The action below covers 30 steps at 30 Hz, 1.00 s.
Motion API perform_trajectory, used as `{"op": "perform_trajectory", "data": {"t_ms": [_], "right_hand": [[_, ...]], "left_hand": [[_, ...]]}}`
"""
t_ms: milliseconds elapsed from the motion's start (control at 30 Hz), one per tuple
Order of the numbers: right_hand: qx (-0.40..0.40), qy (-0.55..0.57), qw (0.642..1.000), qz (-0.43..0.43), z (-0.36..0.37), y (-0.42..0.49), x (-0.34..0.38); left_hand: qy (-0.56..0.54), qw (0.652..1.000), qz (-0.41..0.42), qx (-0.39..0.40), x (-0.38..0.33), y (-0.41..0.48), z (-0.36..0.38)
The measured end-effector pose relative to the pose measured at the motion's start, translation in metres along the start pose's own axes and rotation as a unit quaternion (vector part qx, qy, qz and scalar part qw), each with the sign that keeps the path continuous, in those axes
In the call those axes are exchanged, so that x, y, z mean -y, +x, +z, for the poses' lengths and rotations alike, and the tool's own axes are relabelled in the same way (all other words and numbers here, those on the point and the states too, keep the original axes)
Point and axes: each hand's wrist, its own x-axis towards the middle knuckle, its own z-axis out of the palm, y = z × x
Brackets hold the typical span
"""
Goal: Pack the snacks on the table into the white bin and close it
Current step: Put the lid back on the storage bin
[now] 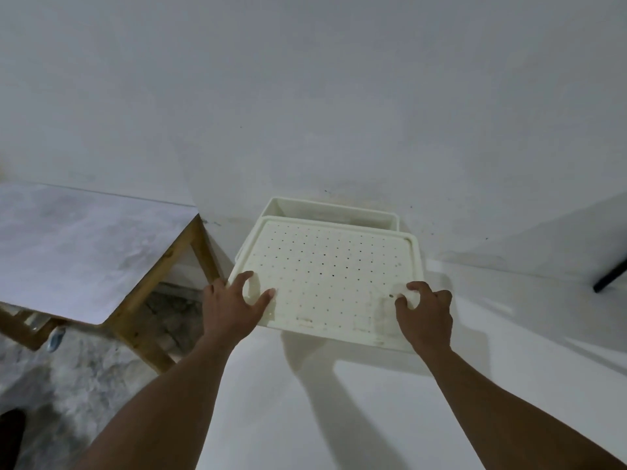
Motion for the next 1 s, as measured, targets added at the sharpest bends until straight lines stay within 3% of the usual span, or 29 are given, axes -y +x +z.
{"op": "perform_trajectory", "data": {"t_ms": [433, 833, 1000], "right_hand": [[-0.057, -0.093, 0.994, -0.021, 0.077, 0.116, 0.032], [-0.044, -0.1, 0.994, -0.008, 0.089, 0.111, 0.04], [0.006, -0.209, 0.978, -0.022, 0.096, 0.107, 0.04]], "left_hand": [[0.039, 0.992, 0.115, -0.03, -0.022, 0.138, 0.051], [-0.041, 0.996, 0.08, 0.017, -0.004, 0.158, 0.054], [0.12, 0.984, 0.107, 0.072, -0.009, 0.156, 0.061]]}}
